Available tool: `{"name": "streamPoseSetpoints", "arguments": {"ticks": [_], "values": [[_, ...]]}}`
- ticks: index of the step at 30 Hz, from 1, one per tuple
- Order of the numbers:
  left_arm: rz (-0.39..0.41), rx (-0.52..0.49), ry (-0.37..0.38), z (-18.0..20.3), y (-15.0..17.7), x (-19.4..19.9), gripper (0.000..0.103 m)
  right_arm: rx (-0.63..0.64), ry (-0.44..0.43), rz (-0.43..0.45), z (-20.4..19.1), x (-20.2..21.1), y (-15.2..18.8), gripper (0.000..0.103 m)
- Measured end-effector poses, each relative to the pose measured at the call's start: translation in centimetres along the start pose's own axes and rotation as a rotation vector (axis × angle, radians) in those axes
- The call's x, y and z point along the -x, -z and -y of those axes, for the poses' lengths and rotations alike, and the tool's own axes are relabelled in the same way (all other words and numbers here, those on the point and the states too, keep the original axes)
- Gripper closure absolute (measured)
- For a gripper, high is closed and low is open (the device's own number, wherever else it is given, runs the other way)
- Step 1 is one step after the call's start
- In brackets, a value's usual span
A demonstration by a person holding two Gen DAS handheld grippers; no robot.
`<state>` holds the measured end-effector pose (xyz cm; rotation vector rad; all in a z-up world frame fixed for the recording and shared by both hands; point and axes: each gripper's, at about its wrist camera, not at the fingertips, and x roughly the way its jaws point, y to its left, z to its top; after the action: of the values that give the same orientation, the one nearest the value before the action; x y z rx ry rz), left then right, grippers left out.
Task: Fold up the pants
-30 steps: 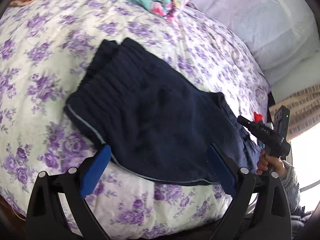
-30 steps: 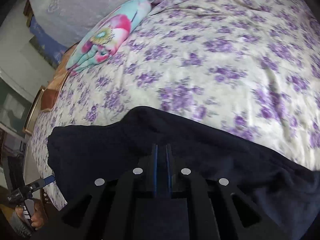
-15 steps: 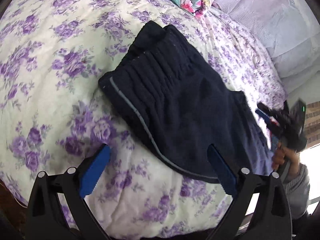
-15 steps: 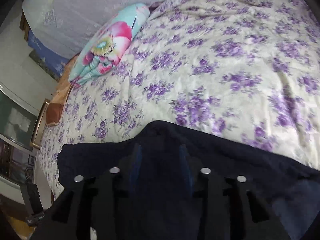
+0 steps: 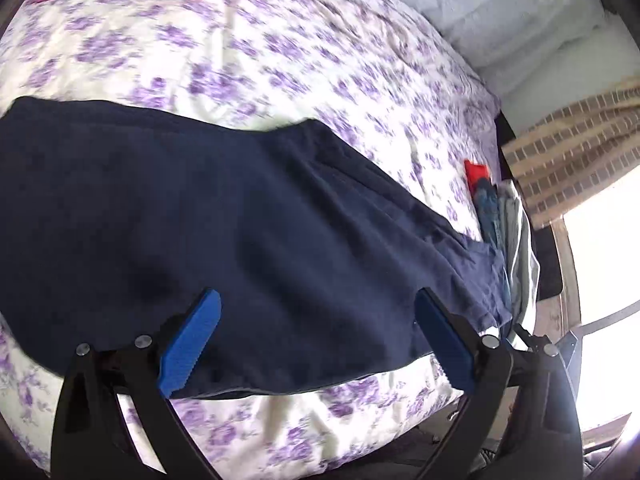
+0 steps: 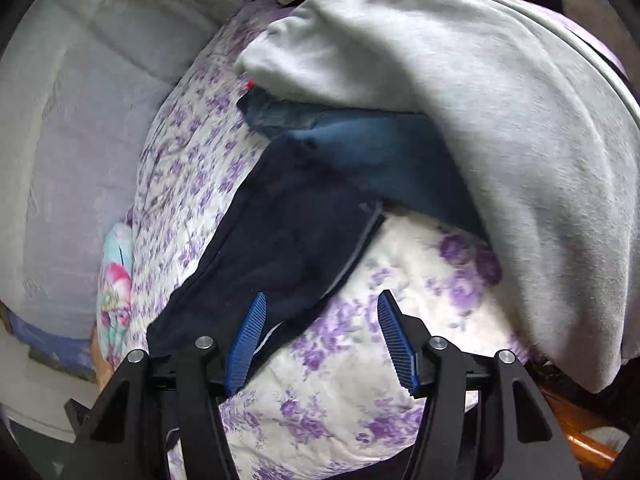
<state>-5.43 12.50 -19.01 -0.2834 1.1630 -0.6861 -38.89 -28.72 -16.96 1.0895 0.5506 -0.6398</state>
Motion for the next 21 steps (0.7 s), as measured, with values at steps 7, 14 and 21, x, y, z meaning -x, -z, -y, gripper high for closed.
{"name": "streamPoseSetpoints", "arguments": {"ticks": [7,14,21], "values": [[-0.094,-0.118,-0.056,7.2,-0.4,-5.6,0.008,-0.04,-0.106,-0.062,1.8,-5.3,-2.6,0.044],[-0.131,-0.021,-0.141,6.9,0.5,-6.8,0.008,0.005,-0.185,-0.093,1.8,-7.6,-4.0,0.079],[-0.132,-0.061,-0.242,6.9,0.9,-6.7,0.008,0.095,-0.284,-0.03,-2.7,-3.9,-5.4,0.087]]}}
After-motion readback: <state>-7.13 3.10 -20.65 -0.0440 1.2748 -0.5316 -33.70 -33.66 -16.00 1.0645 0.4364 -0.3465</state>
